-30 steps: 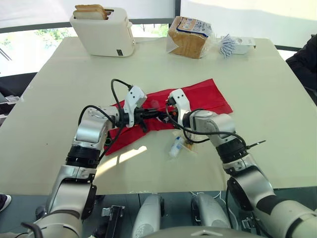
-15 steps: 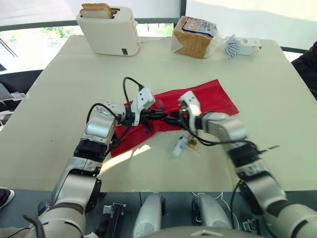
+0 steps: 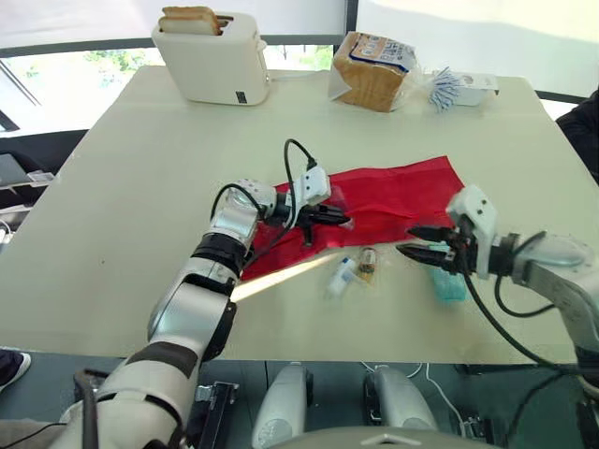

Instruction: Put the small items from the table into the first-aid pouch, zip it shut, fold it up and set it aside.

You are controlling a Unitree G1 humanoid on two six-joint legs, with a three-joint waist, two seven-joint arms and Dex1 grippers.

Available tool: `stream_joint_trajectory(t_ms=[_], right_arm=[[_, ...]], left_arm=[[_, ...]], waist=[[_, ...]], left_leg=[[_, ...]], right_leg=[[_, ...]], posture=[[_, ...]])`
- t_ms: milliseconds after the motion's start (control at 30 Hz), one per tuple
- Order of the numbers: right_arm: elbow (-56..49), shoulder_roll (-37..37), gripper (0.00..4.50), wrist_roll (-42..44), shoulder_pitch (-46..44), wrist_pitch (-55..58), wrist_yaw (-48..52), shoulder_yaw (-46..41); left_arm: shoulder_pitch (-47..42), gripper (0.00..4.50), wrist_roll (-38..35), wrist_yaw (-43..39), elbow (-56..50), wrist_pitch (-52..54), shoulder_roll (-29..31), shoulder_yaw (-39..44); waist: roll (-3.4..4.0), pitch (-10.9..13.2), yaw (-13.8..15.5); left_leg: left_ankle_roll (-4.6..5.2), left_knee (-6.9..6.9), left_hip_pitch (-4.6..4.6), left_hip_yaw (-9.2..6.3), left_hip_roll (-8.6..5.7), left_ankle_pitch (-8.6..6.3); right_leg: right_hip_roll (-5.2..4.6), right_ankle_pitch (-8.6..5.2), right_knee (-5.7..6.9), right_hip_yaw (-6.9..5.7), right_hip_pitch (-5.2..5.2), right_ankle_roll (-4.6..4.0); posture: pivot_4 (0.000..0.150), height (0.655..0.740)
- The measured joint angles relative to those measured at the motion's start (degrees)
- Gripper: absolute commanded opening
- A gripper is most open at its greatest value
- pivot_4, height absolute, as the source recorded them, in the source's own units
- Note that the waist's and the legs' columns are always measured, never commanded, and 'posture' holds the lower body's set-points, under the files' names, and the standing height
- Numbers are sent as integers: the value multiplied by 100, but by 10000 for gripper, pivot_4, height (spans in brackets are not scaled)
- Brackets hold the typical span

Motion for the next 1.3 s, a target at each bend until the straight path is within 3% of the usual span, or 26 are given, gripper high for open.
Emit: stream_joint_trajectory(t_ms=[100, 267, 500, 767, 800, 900, 1033, 1167, 1300], right_arm=[[-480, -275, 21050, 150, 658, -322, 89, -557], [-813, -306, 44419, 588, 1126, -496, 45, -1434], [-1210, -600, 44419, 838, 1417, -1009, 219, -1601], [-1645, -923, 44419, 839, 1336, -1297, 26, -1106], [-1624, -995, 45000, 777, 1156, -1327, 34, -886], [-1312, -1092, 45000, 413, 132, -1545, 192, 85], [-510, -1095, 45000, -408, -862, -2059, 648, 1453], [1288, -210, 45000, -1669, -2519, -3194, 1736, 3381], [2313, 231, 45000, -2349, -2994, -3907, 2253, 4105]], left_arm=[[-81, 0, 94, -372, 207, -402, -16, -46], [-251, 0, 351, -320, 752, -889, 476, 13], [-434, 0, 672, 426, 1359, -1318, 505, 81], [-377, 0, 554, 418, 1211, -809, 482, 351], [-316, 6119, 521, 398, 1107, -693, 503, 404], [-149, 15522, 408, 409, 846, -421, 464, 530], [11, 15522, 339, 427, 585, -201, 513, 595], [70, 15522, 340, 443, 397, -90, 434, 558], [67, 15522, 382, 593, 394, -44, 458, 558]], waist=[[-1, 1, -32], [-1, 0, -149], [-3, -1, -118], [-3, -1, -131], [-3, -1, -150], [-3, 0, -178], [-5, 1, -135], [-8, 0, -154], [-7, 1, -137]], left_leg=[[0, -3, 3, 1, 4, 0], [0, -3, 12, -1, 14, 0], [0, -1, 10, -2, 11, 0], [0, 0, 9, -3, 12, 0], [-1, -1, 12, -2, 12, 0], [-1, 0, 15, 0, 16, 0], [-2, 2, 3, -3, 13, 1], [-3, 4, 6, -10, 15, 2], [-12, 6, 2, -8, 7, 7]], right_leg=[[6, 0, 0, 4, 0, 0], [17, -1, 6, 5, 1, 1], [13, -1, 4, 1, 6, 2], [13, -1, 3, -1, 6, 2], [13, -1, 4, 1, 7, 2], [17, -1, 6, 3, 5, 2], [12, -2, -2, -5, 0, 1], [16, -1, 0, -12, 0, 1], [5, -1, 1, -11, -1, 0]], posture=[[1500, 7400], [1500, 7400], [1500, 7400], [1500, 7400], [1500, 7400], [1500, 7400], [1500, 7400], [1500, 7400], [1500, 7400]])
